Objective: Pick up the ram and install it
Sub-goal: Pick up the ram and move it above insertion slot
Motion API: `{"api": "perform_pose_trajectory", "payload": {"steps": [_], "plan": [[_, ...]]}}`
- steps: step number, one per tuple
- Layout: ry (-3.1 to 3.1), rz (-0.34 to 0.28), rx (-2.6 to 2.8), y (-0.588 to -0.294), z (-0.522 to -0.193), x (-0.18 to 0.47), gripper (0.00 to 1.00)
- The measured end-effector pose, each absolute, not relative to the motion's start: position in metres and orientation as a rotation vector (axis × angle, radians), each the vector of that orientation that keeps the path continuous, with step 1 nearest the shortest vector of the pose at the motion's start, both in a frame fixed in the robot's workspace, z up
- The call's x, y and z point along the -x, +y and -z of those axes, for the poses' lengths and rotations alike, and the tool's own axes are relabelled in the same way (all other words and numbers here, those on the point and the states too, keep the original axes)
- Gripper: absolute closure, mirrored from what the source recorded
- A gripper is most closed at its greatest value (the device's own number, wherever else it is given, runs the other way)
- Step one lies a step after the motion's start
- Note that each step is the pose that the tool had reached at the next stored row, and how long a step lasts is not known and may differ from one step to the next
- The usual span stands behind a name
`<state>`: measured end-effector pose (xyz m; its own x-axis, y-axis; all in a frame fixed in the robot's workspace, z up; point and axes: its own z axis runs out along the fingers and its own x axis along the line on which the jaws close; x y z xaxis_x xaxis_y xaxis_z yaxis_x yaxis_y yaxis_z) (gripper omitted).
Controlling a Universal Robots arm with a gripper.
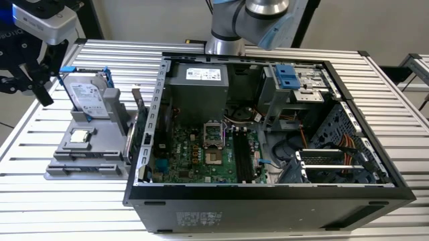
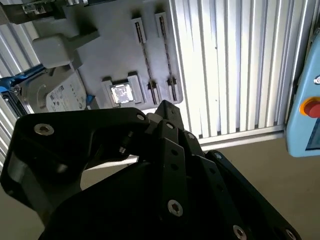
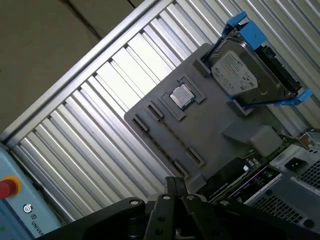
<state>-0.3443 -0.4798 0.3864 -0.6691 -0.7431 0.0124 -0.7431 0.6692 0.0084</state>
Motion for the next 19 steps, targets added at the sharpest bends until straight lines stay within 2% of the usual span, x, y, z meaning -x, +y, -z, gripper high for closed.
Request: {"api": "perform_pose_trajectory", "payload": {"steps": [19], "plan": [[-2.749, 0.002, -1.489, -0.4798, -0.3864, 0.3448, 1.00]]}}
